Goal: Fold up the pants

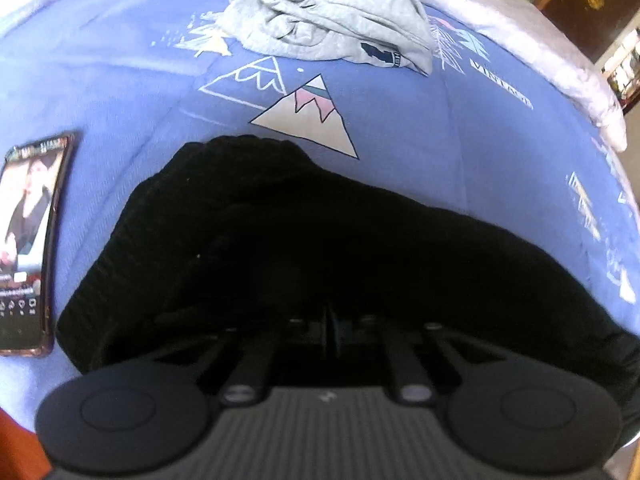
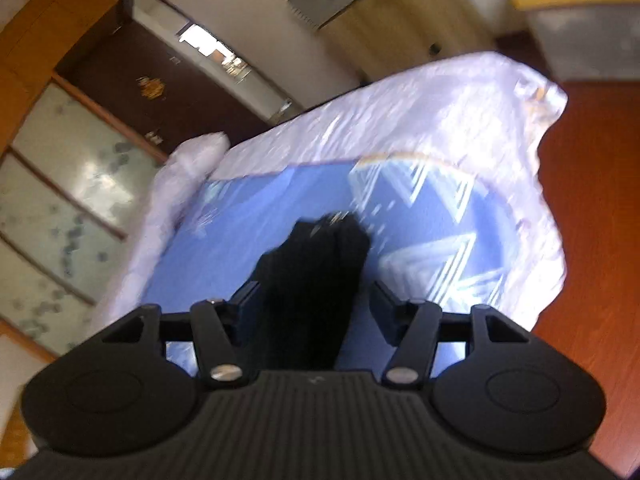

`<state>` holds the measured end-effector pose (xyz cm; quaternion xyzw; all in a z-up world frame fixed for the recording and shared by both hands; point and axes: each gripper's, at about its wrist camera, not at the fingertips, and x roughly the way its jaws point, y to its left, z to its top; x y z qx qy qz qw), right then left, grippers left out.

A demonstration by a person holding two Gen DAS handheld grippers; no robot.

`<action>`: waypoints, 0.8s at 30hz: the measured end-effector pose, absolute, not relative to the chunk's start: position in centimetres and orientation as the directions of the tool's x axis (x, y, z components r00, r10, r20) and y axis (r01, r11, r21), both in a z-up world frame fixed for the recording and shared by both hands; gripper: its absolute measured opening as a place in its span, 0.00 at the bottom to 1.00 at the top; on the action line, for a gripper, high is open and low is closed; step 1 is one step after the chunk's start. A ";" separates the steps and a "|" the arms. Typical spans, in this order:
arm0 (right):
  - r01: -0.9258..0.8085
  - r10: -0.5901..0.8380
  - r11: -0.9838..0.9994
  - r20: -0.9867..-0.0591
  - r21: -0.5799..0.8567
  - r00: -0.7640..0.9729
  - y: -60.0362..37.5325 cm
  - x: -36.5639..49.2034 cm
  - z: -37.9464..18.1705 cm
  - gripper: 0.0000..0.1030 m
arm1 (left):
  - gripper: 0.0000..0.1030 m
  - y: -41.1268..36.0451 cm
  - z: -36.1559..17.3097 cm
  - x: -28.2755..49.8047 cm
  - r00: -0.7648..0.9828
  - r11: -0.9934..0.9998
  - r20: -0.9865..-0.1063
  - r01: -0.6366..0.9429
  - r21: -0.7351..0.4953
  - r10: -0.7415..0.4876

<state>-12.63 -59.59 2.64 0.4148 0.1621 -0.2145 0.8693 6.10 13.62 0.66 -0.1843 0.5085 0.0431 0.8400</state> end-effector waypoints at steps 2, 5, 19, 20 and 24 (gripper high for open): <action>0.486 -0.287 0.640 -0.401 0.595 0.870 -59.1 -12.3 4.6 0.60 | 0.06 12.9 0.8 5.9 0.473 0.937 -0.877 -0.261 -0.231 -0.085; 0.409 -0.222 0.769 -0.395 0.492 0.892 -58.8 -9.2 5.8 0.60 | 0.06 12.0 1.2 6.3 0.455 0.947 -0.889 -0.265 -0.182 -0.044; 0.222 0.031 0.917 -0.613 0.333 0.789 -59.8 -0.2 4.6 0.07 | 0.13 10.1 1.8 7.1 0.414 0.951 -0.910 -0.291 -0.102 0.030; 0.251 0.010 0.900 -0.594 0.355 0.804 -60.6 -0.5 4.8 0.08 | 0.16 10.0 2.2 7.1 0.418 0.949 -0.908 -0.295 -0.116 0.019; 0.299 -0.036 0.873 -0.561 0.384 0.827 -62.8 -0.8 6.0 0.20 | 0.21 8.8 4.2 6.3 0.478 0.955 -0.879 -0.261 -0.139 0.003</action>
